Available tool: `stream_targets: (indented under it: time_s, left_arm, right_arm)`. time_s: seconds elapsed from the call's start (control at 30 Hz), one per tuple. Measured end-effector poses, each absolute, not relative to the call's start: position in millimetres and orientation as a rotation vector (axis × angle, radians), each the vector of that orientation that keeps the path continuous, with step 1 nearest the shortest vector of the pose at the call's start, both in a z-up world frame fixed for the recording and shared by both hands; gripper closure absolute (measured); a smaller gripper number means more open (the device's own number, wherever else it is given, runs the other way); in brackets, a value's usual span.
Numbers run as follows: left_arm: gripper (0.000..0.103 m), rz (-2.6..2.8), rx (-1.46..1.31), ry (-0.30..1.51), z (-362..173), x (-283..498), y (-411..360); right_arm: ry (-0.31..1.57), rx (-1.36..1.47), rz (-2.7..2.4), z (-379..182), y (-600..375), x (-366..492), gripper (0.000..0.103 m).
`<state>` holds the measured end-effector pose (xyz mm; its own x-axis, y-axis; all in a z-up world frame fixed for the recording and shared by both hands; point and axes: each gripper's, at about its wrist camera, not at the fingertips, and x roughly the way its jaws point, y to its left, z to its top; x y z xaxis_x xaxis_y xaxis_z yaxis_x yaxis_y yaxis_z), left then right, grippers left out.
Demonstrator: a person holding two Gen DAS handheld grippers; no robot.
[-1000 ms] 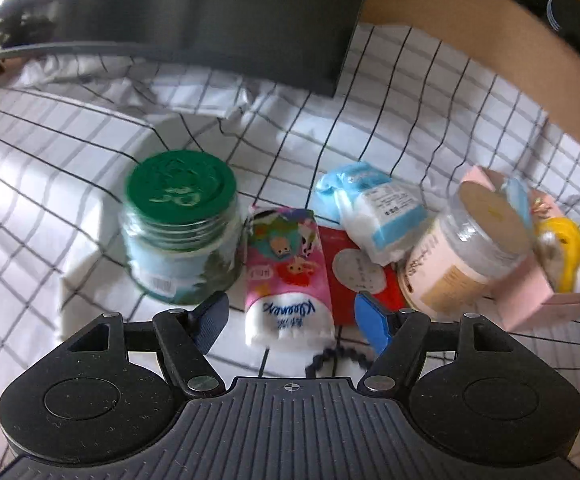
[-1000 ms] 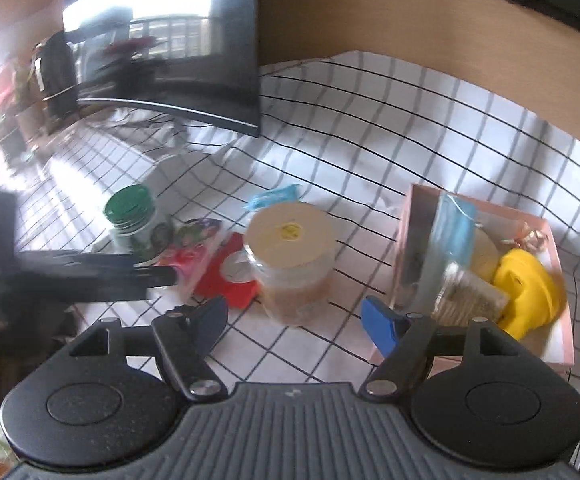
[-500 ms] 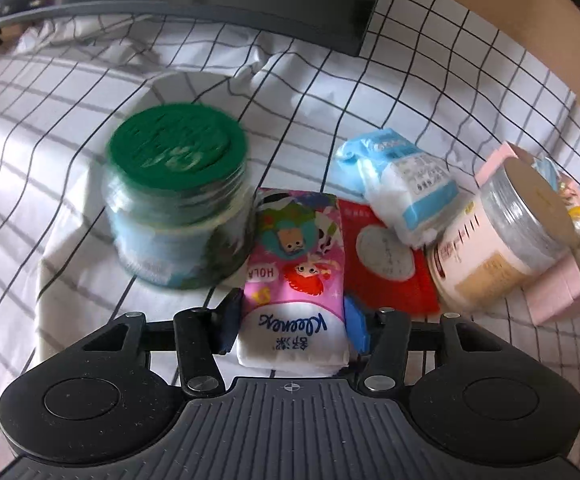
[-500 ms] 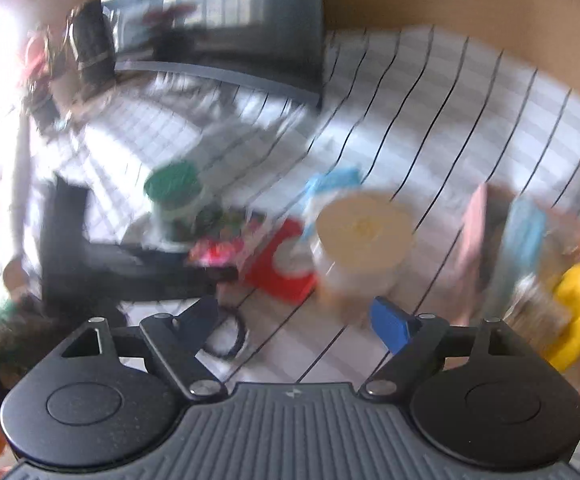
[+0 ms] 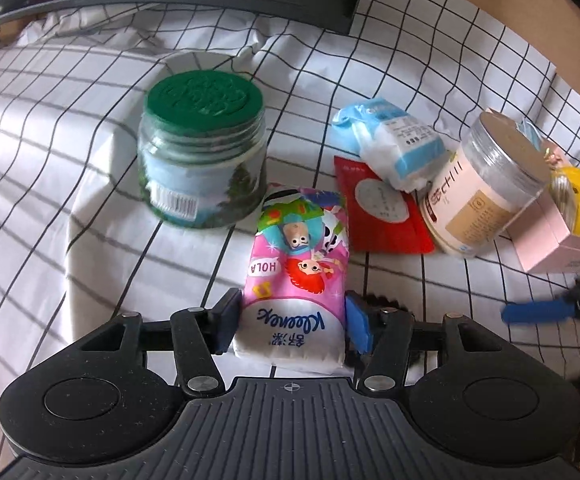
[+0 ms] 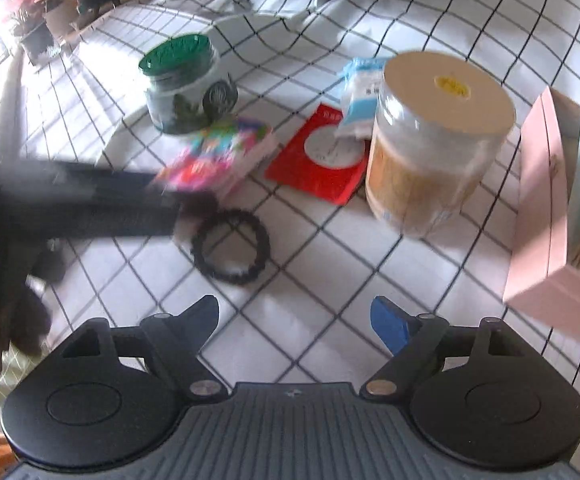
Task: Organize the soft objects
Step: 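Grasp the black beaded bracelet with the right tool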
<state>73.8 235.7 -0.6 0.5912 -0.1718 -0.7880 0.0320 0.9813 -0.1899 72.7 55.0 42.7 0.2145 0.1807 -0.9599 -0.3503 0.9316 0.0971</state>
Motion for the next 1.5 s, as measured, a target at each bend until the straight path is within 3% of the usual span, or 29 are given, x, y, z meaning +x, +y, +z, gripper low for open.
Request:
stream_targets:
  time_s: [0.3, 0.5, 0.87, 1.2, 1.27, 1.37, 1.5]
  left_arm:
    - [0.042, -0.134, -0.125, 0.941, -1, 90, 231]
    - [0.042, -0.163, -0.125, 0.892, -5, 81, 235]
    - [0.05, -0.157, -0.235, 0.864, -5, 77, 247]
    - [0.051, -0.174, -0.247, 0.875, -5, 74, 253]
    - [0.051, -0.182, -0.264, 0.878, -5, 74, 256]
    - [0.05, -0.191, -0.277, 0.871, -6, 73, 258]
    - [0.05, -0.204, -0.306, 0.873, -7, 73, 262]
  right_arm:
    - [1.321, -0.159, 0.335, 30, 52, 48, 0.015]
    - [1.293, -0.183, 0.349, 25, 54, 37, 0.0]
    - [1.259, -0.232, 0.314, 23, 62, 29, 0.0]
    - [1.155, -0.163, 0.374, 42, 62, 29, 0.0]
    - [1.133, -0.122, 0.375, 45, 60, 32, 0.003]
    - [1.099, -0.123, 0.364, 48, 63, 38, 0.022]
    - [1.093, -0.141, 0.339, 41, 71, 53, 0.06]
